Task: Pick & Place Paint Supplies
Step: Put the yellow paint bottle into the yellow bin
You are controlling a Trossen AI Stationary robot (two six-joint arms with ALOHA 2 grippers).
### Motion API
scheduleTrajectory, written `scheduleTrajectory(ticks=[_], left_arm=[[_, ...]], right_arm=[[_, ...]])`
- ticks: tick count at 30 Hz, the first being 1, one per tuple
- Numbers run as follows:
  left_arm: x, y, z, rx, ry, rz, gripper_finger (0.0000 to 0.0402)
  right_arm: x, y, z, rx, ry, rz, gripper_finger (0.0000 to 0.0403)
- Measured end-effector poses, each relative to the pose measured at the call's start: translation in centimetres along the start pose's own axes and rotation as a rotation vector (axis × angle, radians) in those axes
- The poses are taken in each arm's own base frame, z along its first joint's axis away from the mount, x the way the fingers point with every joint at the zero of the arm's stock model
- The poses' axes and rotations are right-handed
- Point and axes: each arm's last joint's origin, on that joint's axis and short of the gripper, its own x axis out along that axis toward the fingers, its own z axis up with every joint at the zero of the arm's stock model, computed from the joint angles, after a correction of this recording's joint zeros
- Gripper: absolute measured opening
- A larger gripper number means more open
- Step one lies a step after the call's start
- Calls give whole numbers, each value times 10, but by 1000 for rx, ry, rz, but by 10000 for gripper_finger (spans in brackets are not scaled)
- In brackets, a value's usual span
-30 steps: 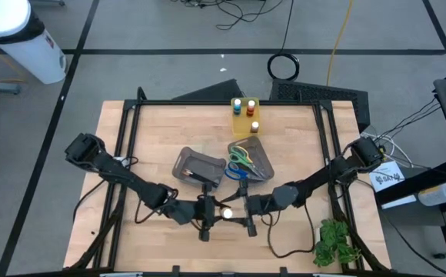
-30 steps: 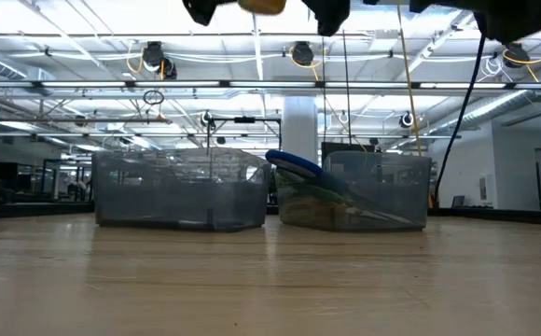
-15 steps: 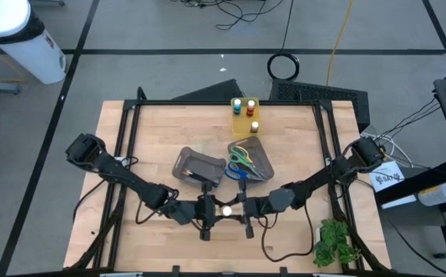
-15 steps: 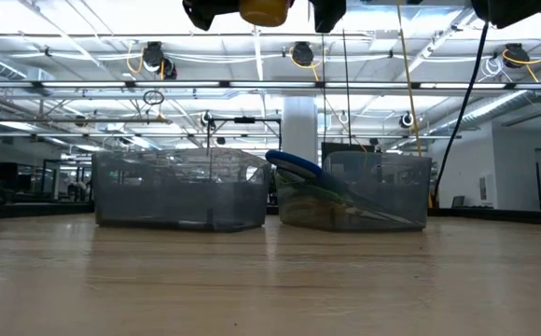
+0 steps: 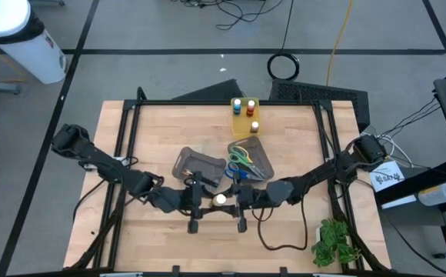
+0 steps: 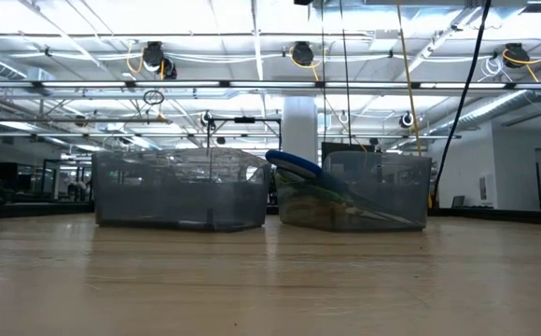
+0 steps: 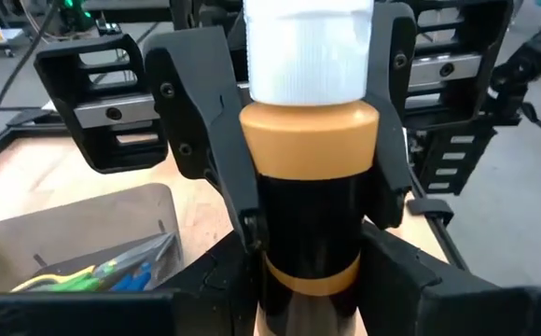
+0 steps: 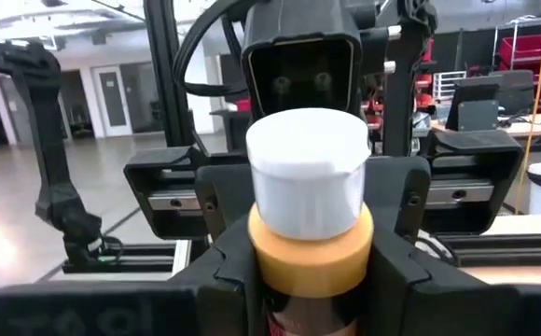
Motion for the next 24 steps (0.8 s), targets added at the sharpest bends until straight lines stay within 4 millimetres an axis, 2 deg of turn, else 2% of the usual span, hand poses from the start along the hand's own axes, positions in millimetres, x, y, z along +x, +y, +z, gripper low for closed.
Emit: scheduleTrajectory(ticks=[5, 9, 17, 21, 24], left_arm=[[1, 2, -7, 14, 79, 8, 147], [10, 4, -22, -53, 183, 31, 148], [25, -2, -41, -149, 292, -58, 149], [31, -5, -48, -74, 318, -125, 159], [32, -4, -50, -102, 323, -106, 180]], right_arm=[[0, 0, -1, 13, 6, 2, 106], [-2, 1, 1, 27, 1, 7, 106], [-2, 2, -1, 31, 22, 18, 106], [-3, 3, -2, 32, 39, 48, 106], [-3, 2, -1, 40, 39, 63, 106]])
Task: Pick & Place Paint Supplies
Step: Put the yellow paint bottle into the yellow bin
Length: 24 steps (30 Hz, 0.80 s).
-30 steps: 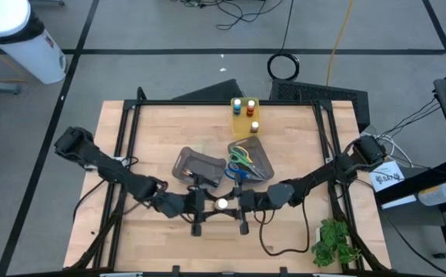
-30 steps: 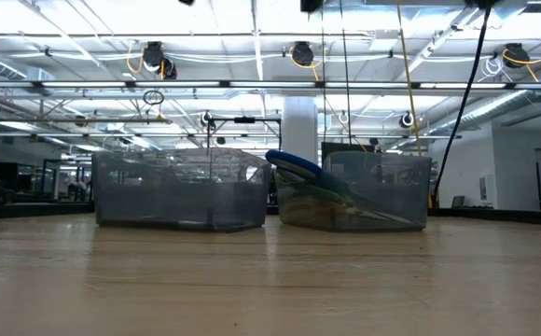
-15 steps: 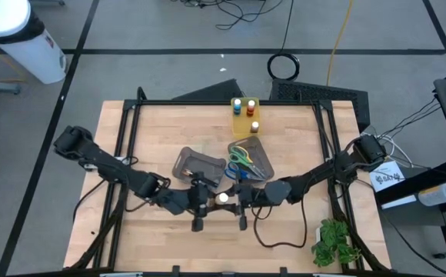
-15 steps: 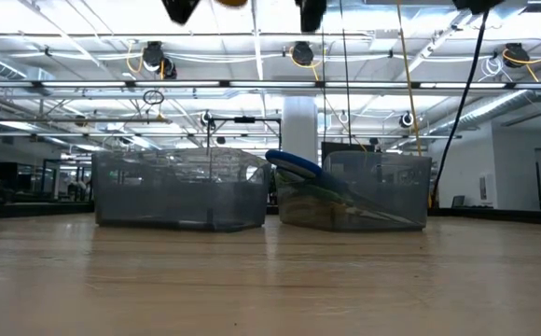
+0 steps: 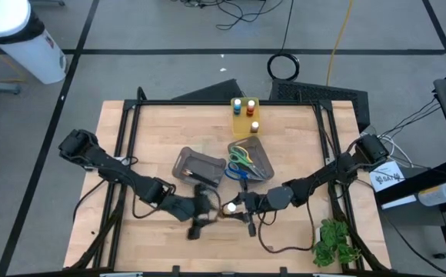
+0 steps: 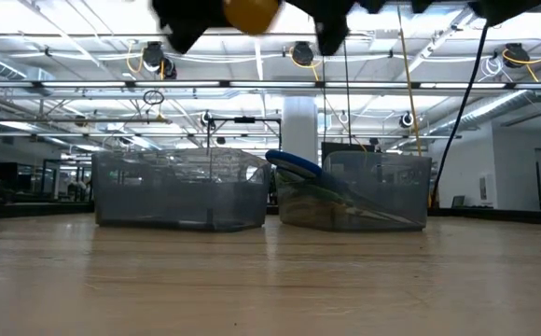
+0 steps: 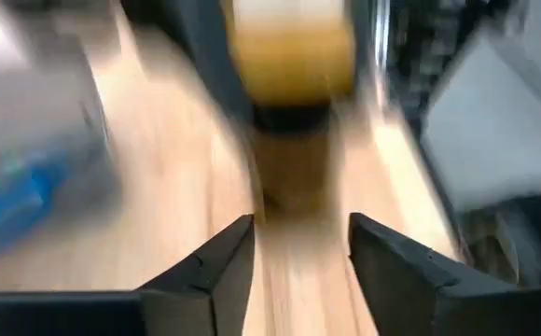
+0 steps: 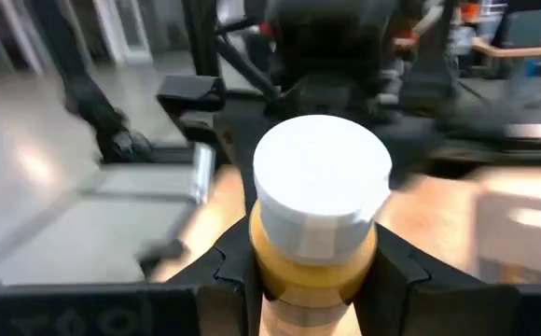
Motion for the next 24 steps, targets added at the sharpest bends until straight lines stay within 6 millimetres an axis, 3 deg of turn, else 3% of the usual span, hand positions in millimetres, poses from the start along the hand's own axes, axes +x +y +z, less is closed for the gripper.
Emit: scheduleTrajectory(ticks=[3, 11, 15, 20, 24], left_arm=[[1, 3, -7, -7, 60, -19, 216], [-22, 15, 9, -140, 47, -52, 298], [-34, 20, 34, -141, 66, -73, 304], [-44, 13, 72, 10, 109, 1, 288], [-32, 10, 83, 129, 133, 59, 273]], right_arm=[[-1, -1, -1, -9, 13, -21, 106], [0, -5, -6, 7, 65, -27, 106], [2, -13, -12, 28, 126, -65, 106], [2, -20, -15, 59, 165, -85, 106], [2, -20, -15, 60, 171, -89, 106]])
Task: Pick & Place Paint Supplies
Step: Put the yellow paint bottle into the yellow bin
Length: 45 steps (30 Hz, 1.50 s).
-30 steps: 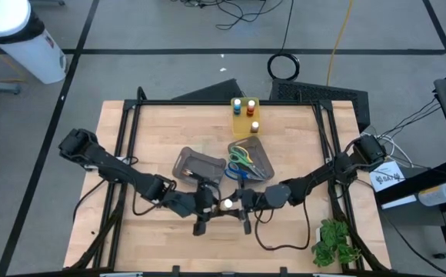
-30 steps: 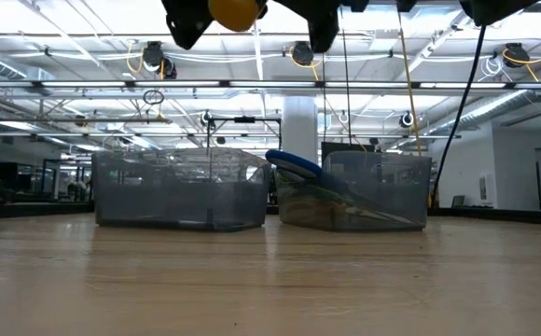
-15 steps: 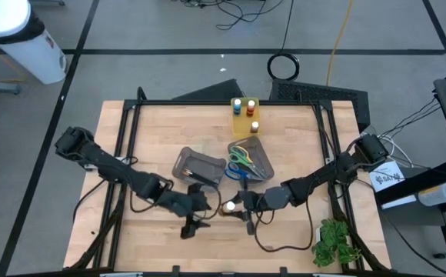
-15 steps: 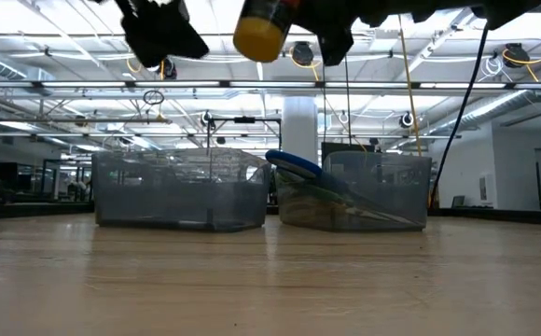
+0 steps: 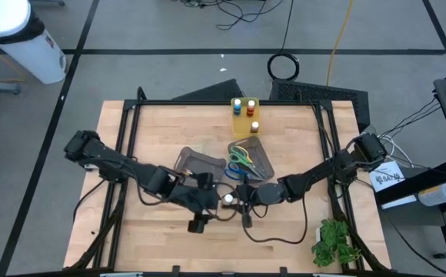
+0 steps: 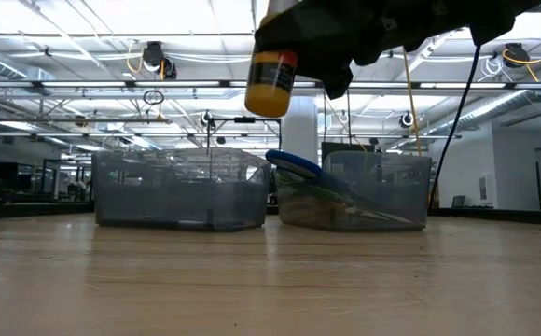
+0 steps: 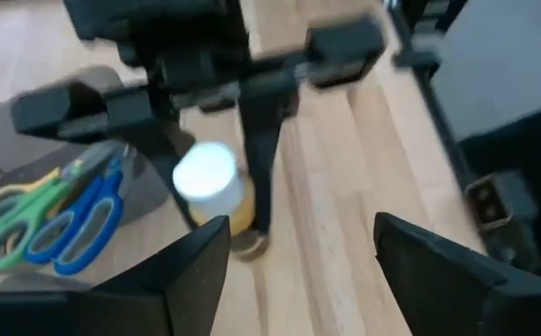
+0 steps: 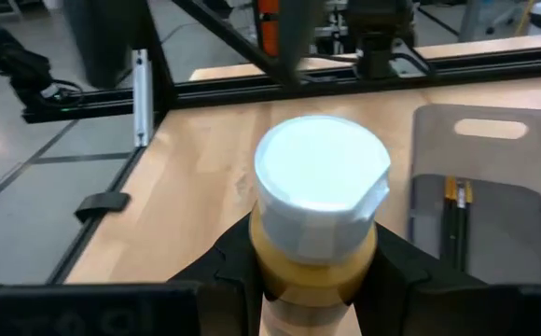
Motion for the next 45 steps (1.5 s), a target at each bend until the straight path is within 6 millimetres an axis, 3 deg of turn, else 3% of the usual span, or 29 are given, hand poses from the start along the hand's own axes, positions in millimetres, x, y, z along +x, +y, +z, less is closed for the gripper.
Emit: scheduleTrajectory(ticks=[9, 20, 29, 41, 45], left_arm=[[31, 15, 1, 25, 45, 58, 258], [33, 34, 13, -61, -41, 2, 257], [50, 30, 5, -72, 18, -22, 257], [50, 31, 7, -70, 8, -40, 257], [50, 32, 7, -78, 11, -51, 233]], right_arm=[[-1, 5, -2, -15, 13, 16, 106], [-1, 5, -2, -30, 13, 15, 106], [-1, 5, -4, -29, 38, 10, 106], [-1, 5, -5, -29, 42, 9, 106], [-1, 5, -5, -30, 42, 9, 106]])
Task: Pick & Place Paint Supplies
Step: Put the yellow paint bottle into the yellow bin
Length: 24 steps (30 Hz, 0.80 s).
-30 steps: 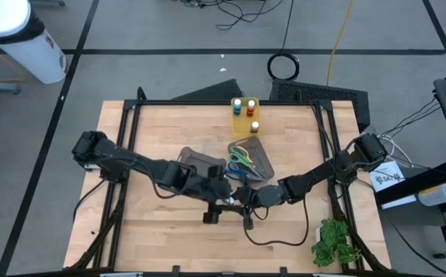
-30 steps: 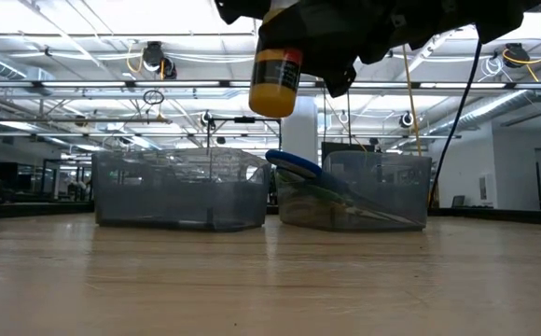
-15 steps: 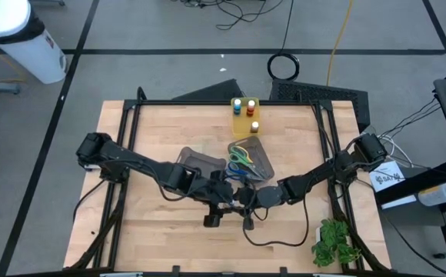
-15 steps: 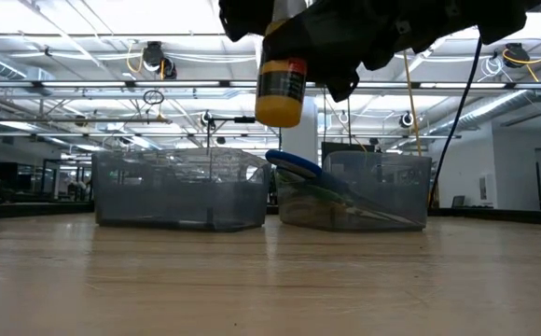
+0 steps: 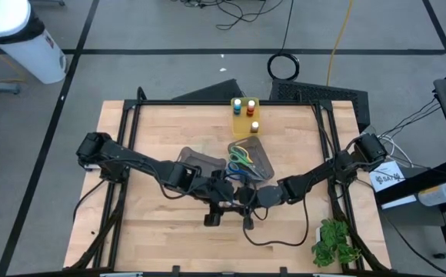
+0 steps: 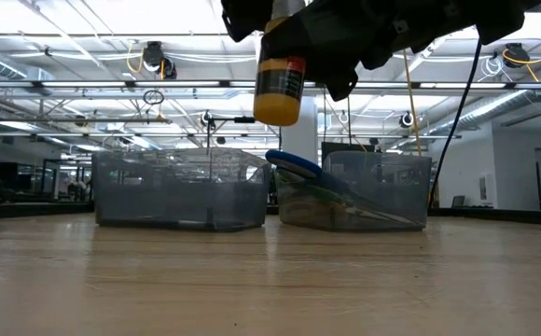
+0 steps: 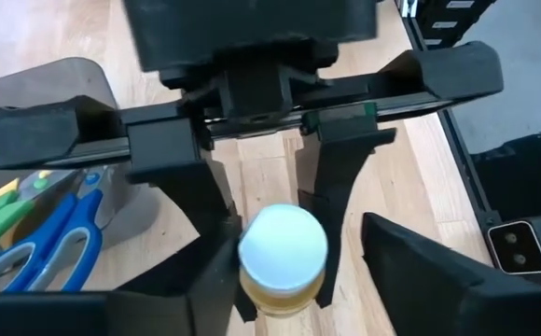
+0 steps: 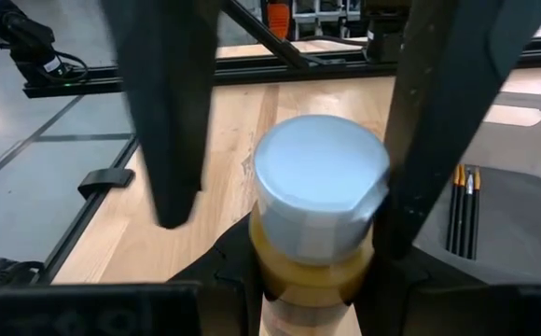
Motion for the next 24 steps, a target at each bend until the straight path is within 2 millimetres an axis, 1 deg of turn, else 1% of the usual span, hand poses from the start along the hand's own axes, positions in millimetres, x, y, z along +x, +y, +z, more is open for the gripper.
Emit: scheduleTrajectory(ticks=[2, 7, 10, 13, 15, 18, 20, 24], left_arm=[[0, 0, 0, 0, 1, 0, 207], [0, 2, 0, 6, -1, 4, 125], [0, 3, 1, 34, 0, 6, 123], [-9, 2, 2, 69, -11, 16, 123], [-22, -1, 6, 81, -51, 33, 123], [-52, -7, 13, 97, -133, 65, 123], [-71, -10, 16, 106, -182, 92, 123], [-102, -8, 21, 105, -276, 183, 123]], right_arm=[[0, 0, 0, -1, 0, 1, 106], [0, 1, 0, -1, 5, 8, 106], [0, 0, -1, -11, 7, 2, 110], [0, 0, 0, -13, 4, -1, 150], [-3, 0, 3, -22, 15, 0, 185], [-6, -2, -1, -56, 75, -13, 230], [-9, -3, -3, -59, 121, -23, 251], [-21, -6, 9, -30, 126, -33, 276]])
